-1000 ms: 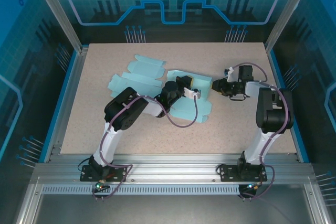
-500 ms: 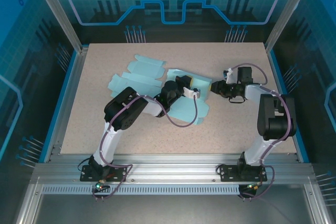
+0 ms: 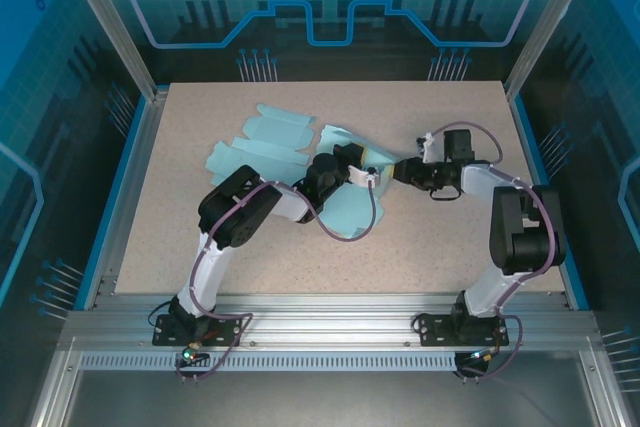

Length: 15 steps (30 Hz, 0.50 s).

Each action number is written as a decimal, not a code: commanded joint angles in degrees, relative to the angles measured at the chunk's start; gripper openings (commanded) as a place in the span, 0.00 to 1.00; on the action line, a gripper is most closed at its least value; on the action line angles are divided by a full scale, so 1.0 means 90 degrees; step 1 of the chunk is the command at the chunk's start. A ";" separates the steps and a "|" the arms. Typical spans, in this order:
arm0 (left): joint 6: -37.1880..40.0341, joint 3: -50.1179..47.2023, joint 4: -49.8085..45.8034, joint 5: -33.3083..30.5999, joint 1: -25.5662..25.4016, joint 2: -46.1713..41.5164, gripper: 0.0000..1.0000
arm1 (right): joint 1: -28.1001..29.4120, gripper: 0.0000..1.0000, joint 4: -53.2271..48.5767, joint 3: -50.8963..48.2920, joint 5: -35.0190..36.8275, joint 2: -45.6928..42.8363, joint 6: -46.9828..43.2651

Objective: Fold the paper box

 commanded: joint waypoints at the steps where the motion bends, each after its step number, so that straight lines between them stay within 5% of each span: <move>1: 0.0063 -0.0078 0.0038 0.0164 -0.0064 0.0138 0.00 | 0.0216 0.46 -0.0011 -0.0110 0.0049 -0.0329 -0.0078; 15: -0.0037 -0.0118 0.0171 0.0149 -0.0059 0.0110 0.00 | 0.0333 0.53 0.0139 -0.0316 0.0486 -0.0667 0.0055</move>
